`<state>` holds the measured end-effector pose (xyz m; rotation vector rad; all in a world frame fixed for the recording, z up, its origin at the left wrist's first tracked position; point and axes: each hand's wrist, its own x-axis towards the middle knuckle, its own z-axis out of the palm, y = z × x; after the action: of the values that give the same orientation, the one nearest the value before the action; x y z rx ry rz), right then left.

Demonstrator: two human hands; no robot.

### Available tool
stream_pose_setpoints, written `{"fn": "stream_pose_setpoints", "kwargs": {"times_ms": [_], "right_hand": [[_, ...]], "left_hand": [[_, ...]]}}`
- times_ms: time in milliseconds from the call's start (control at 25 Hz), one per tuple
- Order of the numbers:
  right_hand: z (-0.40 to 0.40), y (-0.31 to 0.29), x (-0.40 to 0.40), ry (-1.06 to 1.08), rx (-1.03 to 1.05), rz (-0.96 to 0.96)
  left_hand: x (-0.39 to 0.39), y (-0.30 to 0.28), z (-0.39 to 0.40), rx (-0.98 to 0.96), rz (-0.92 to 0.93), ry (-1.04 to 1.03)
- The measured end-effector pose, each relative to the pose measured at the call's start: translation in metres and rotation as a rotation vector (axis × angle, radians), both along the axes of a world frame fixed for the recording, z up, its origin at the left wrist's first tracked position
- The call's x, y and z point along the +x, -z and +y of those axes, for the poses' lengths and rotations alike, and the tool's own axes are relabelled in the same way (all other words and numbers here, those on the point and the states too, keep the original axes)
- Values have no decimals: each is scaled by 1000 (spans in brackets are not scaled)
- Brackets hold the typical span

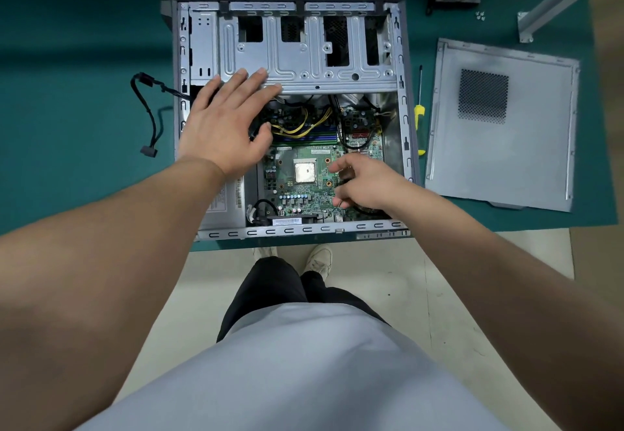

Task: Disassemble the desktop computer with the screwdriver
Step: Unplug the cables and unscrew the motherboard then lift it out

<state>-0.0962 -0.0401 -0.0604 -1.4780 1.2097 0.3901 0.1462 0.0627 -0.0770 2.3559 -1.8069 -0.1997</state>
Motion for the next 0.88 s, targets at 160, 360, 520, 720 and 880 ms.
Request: {"fn": "stream_pose_setpoints", "kwargs": {"times_ms": [160, 360, 520, 720, 880], "right_hand": [[-2, -18, -7, 131, 54, -65], [3, -43, -12, -102, -195, -3], [13, -63, -6, -151, -178, -7], [27, -76, 12, -37, 86, -14], [36, -77, 22, 8, 119, -11]], "left_hand": [[1, 1, 0, -4, -6, -4], [3, 1, 1, -13, 2, -6], [3, 1, 1, -19, 14, -5], [4, 2, 1, -27, 18, -8], [3, 3, 1, -25, 15, -9]]}}
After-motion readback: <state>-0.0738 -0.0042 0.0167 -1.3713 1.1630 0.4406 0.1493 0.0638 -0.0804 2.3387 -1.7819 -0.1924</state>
